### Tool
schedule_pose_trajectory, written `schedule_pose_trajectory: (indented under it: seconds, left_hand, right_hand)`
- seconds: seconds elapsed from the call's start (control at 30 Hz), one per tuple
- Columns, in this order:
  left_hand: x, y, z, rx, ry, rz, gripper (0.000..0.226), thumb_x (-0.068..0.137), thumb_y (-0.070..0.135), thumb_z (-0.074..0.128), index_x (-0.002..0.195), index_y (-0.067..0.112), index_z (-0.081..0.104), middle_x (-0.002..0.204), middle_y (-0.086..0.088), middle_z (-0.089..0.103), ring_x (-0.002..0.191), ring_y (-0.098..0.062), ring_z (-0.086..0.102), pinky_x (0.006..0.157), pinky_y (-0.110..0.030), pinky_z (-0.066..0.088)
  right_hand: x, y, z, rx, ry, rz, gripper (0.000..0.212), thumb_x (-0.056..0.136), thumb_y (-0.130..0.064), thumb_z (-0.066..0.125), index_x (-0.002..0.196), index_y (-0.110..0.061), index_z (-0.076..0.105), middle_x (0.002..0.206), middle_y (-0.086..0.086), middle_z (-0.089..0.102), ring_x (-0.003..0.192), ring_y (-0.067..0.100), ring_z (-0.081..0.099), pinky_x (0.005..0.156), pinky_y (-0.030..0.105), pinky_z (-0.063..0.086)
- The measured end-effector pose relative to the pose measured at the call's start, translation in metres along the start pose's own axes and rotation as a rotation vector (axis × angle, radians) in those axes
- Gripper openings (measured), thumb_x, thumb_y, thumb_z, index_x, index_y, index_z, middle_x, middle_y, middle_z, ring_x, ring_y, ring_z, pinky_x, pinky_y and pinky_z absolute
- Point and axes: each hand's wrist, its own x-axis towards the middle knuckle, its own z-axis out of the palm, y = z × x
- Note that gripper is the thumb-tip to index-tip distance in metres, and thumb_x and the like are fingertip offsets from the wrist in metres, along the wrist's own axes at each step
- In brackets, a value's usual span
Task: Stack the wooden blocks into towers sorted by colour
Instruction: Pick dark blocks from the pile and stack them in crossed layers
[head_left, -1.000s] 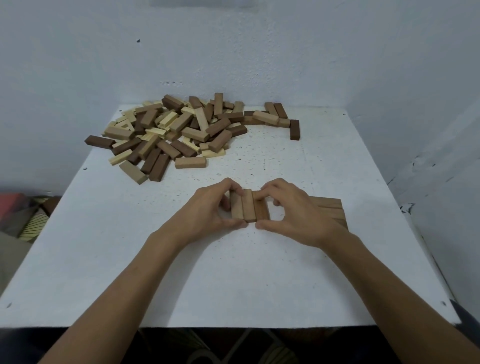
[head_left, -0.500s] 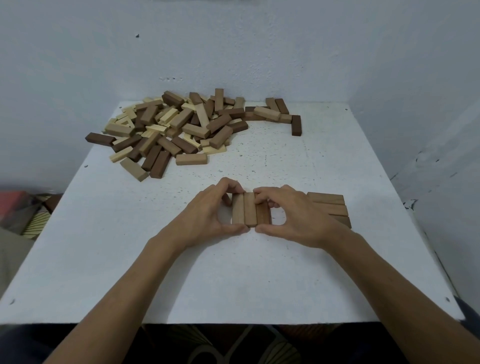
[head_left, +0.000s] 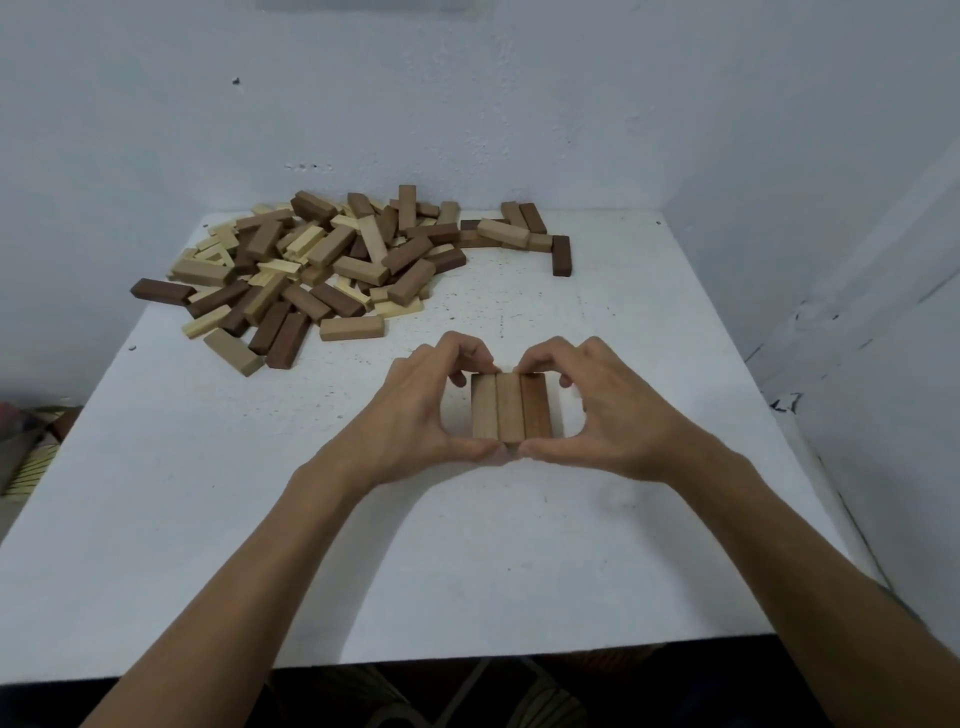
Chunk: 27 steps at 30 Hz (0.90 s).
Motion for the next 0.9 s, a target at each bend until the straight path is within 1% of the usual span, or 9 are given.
schedule_pose_trajectory:
  seconds: [0.03,0.1,0.2,0.37,0.47,0.5,0.6,0.77,0.9]
  left_hand:
    - [0.006,0.007,0.003,0.004,-0.011,0.011,0.070,0.060,0.057,0.076,0.118,0.037,0.042,0.120,0.021,0.055,0.111,-0.012,0.050,0.093,-0.041,0.044]
    - [0.019,0.021,0.013,0.011,-0.037,0.020,0.070,0.059,0.059,0.073,0.118,0.038,0.041,0.120,0.020,0.054,0.110,-0.010,0.048,0.093,-0.039,0.043]
    - [0.037,0.036,0.033,0.016,-0.074,0.023,0.070,0.058,0.061,0.072,0.117,0.040,0.039,0.121,0.020,0.051,0.112,-0.011,0.044,0.094,-0.036,0.040]
    - [0.057,0.047,0.065,0.042,-0.102,0.028,0.069,0.064,0.053,0.081,0.117,0.042,0.038,0.125,0.018,0.049,0.120,-0.013,0.040,0.099,-0.035,0.036]
    - [0.061,0.049,0.075,0.062,-0.104,0.057,0.071,0.065,0.051,0.082,0.119,0.036,0.040,0.125,0.016,0.051,0.118,-0.012,0.043,0.102,-0.036,0.034]
    - [0.062,0.049,0.077,0.063,-0.111,0.057,0.071,0.064,0.052,0.082,0.119,0.035,0.041,0.124,0.015,0.052,0.118,-0.012,0.044,0.102,-0.037,0.035]
    - [0.065,0.050,0.080,0.050,-0.127,0.048,0.072,0.061,0.059,0.077,0.118,0.035,0.041,0.122,0.014,0.054,0.116,-0.013,0.049,0.100,-0.040,0.041]
    - [0.061,0.049,0.079,-0.028,-0.141,0.017,0.074,0.065,0.044,0.086,0.122,0.033,0.040,0.125,0.017,0.056,0.117,0.000,0.053,0.096,-0.033,0.048]
    - [0.060,0.048,0.079,-0.017,-0.160,0.035,0.080,0.066,0.044,0.086,0.128,0.036,0.036,0.129,0.015,0.056,0.117,-0.002,0.053,0.099,-0.035,0.047]
  right_hand:
    - [-0.005,0.004,-0.007,0.001,0.010,0.000,0.065,0.073,-0.046,0.080,0.125,-0.037,0.043,0.112,-0.024,0.042,0.106,0.006,0.039,0.085,0.030,0.045]
    - [-0.016,0.015,-0.021,0.017,0.031,0.011,0.065,0.072,-0.045,0.081,0.125,-0.035,0.044,0.116,-0.023,0.046,0.108,0.009,0.040,0.090,0.035,0.047]
    - [-0.032,0.035,-0.036,0.032,0.050,0.051,0.068,0.069,-0.050,0.081,0.125,-0.039,0.044,0.121,-0.021,0.049,0.110,0.007,0.040,0.092,0.036,0.047]
    - [-0.051,0.061,-0.046,0.033,0.043,0.126,0.070,0.071,-0.044,0.082,0.128,-0.039,0.042,0.119,-0.027,0.046,0.113,0.002,0.037,0.094,0.024,0.040]
    - [-0.057,0.070,-0.046,0.044,0.040,0.127,0.070,0.073,-0.041,0.082,0.131,-0.034,0.044,0.126,-0.019,0.050,0.118,0.002,0.037,0.092,0.015,0.037]
    - [-0.058,0.073,-0.045,0.049,0.040,0.122,0.070,0.074,-0.040,0.082,0.132,-0.033,0.044,0.127,-0.016,0.051,0.119,0.003,0.038,0.094,0.015,0.038]
    - [-0.060,0.081,-0.041,0.070,0.039,0.109,0.068,0.075,-0.040,0.082,0.132,-0.031,0.046,0.128,-0.014,0.053,0.118,0.006,0.042,0.099,0.025,0.041]
    - [-0.057,0.088,-0.033,0.107,0.041,0.087,0.067,0.076,-0.046,0.080,0.131,-0.034,0.045,0.127,-0.016,0.054,0.117,0.007,0.048,0.098,0.033,0.045]
    - [-0.057,0.091,-0.029,0.122,0.040,0.077,0.071,0.074,-0.053,0.079,0.133,-0.036,0.044,0.129,-0.019,0.053,0.118,0.009,0.050,0.098,0.039,0.046]
